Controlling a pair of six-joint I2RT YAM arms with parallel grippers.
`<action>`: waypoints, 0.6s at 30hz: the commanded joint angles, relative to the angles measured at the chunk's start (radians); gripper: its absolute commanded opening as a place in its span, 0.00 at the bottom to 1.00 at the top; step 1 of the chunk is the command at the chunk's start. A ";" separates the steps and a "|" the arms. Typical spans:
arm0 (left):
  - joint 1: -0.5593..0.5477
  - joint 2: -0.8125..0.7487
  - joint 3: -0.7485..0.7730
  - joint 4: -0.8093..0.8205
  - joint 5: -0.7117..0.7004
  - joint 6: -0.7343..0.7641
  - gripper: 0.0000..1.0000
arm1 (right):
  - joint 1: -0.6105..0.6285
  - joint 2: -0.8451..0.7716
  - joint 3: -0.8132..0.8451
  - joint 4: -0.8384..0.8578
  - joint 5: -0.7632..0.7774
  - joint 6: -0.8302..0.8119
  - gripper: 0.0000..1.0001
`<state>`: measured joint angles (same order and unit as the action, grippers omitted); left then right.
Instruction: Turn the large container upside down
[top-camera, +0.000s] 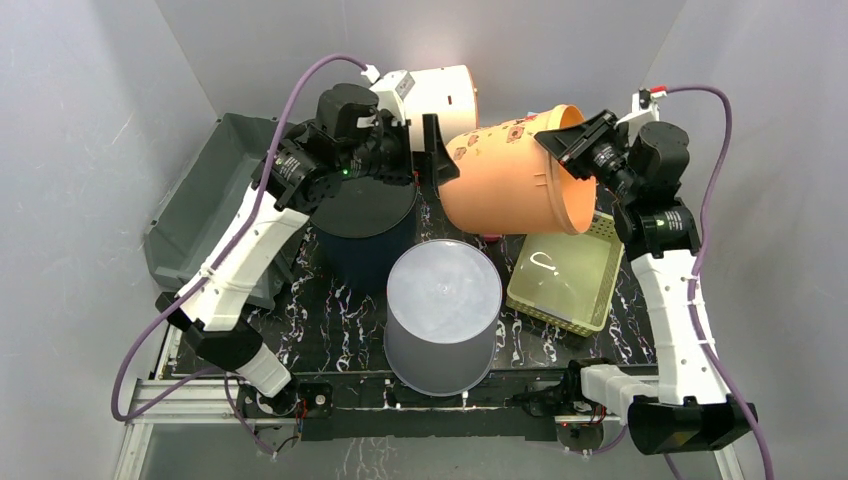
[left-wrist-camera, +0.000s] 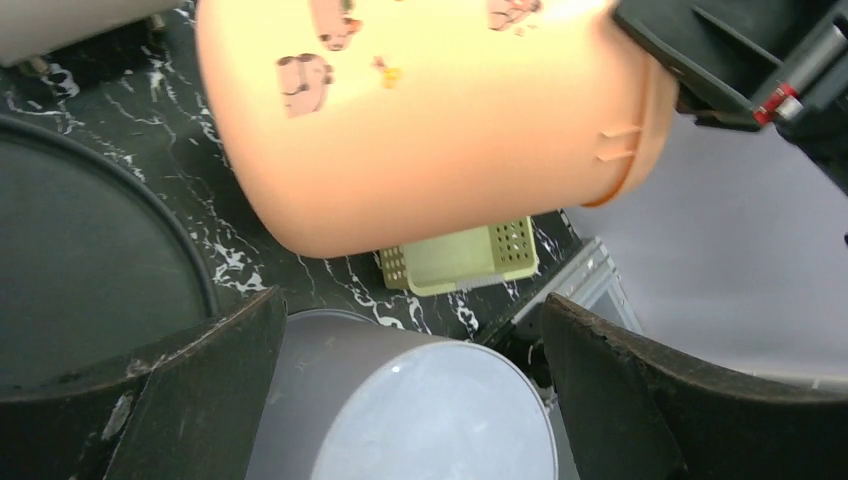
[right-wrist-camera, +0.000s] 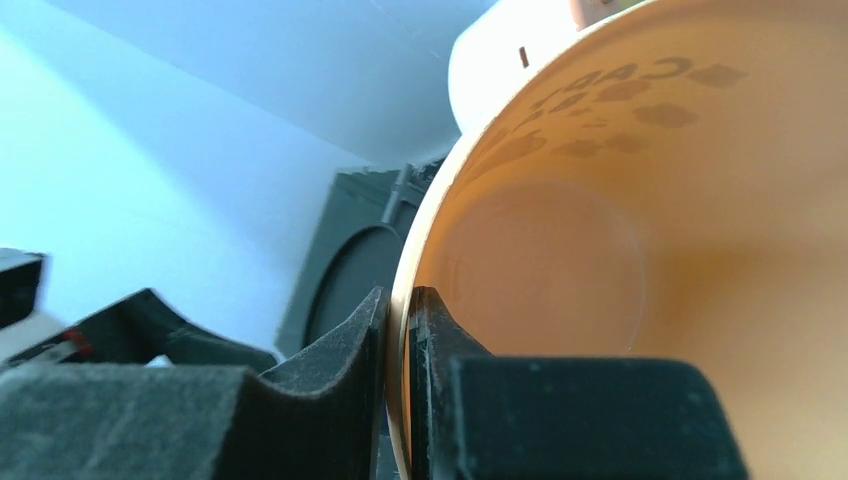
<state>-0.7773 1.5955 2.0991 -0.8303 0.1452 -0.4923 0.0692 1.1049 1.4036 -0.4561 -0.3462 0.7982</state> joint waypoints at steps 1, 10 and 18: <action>0.051 -0.037 -0.042 0.041 0.060 -0.044 0.98 | -0.093 -0.048 -0.098 0.371 -0.133 0.238 0.00; 0.233 -0.046 0.010 0.022 0.208 -0.045 0.98 | -0.190 -0.048 -0.271 0.848 -0.249 0.589 0.00; 0.348 -0.046 -0.039 0.177 0.346 -0.086 0.98 | -0.190 -0.008 -0.417 1.238 -0.294 0.829 0.00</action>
<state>-0.4675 1.5894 2.0766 -0.7731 0.3565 -0.5434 -0.1192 1.1042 1.0153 0.4053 -0.6029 1.4532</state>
